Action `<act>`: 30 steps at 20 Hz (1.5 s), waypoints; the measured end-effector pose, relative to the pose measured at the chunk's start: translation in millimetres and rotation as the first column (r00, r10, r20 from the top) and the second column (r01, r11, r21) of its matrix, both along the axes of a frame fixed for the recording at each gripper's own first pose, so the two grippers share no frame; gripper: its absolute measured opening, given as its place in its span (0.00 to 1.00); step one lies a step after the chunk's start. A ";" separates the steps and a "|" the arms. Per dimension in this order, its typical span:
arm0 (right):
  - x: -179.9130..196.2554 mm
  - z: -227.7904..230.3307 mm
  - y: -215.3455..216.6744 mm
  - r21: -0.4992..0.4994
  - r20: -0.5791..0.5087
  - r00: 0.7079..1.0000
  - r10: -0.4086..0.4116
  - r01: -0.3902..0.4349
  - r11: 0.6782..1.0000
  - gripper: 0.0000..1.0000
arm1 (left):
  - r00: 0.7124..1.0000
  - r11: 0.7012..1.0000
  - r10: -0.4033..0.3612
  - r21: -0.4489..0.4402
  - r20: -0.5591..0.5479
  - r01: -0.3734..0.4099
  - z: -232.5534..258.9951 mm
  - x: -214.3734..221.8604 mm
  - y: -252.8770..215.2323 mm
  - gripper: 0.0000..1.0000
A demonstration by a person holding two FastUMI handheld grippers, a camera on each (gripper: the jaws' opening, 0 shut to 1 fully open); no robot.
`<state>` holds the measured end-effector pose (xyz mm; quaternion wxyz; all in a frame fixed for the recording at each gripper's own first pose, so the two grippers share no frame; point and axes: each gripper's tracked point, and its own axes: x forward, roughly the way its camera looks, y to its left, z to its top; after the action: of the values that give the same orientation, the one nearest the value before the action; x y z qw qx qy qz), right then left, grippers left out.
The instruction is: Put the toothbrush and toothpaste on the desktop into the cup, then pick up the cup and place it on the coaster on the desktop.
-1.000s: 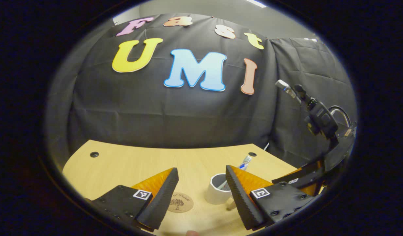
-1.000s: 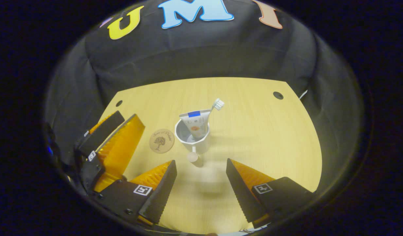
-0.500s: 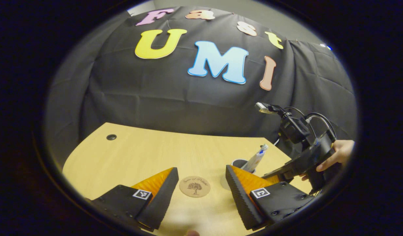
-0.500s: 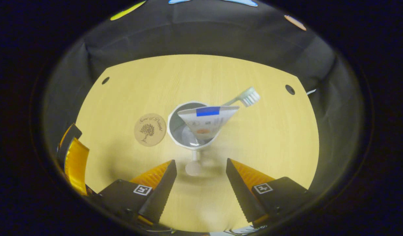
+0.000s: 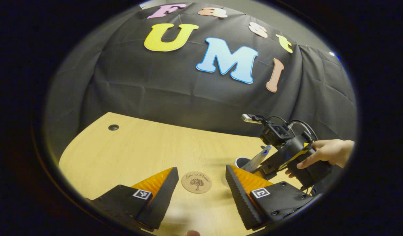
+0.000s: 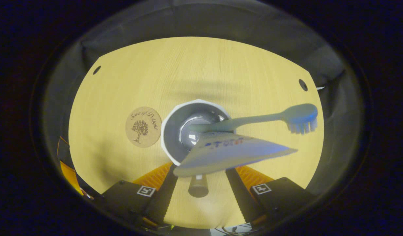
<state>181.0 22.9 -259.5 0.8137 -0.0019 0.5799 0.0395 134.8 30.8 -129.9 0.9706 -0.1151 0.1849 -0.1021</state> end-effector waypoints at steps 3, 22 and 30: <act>2.2 -4.7 4.6 0.019 -0.036 0.999 0.013 -0.013 1.000 0.78 | 1.000 1.000 0.002 0.000 0.004 -0.002 4.1 -0.1 -0.6 0.94; 7.6 0.4 13.6 0.001 0.050 0.997 0.066 -0.066 0.998 0.33 | 0.999 0.999 0.047 -0.019 -0.019 -0.047 3.7 -12.4 17.5 0.95; 7.8 1.5 23.7 -0.012 0.082 0.993 0.085 -0.084 0.996 0.23 | 0.996 0.996 0.086 -0.036 -0.018 -0.086 2.9 -17.6 32.3 0.95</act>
<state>188.8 46.6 -258.1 0.8346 -0.0316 0.5453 0.0712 117.2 63.0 -127.0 0.9704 -0.1415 0.1857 -0.0627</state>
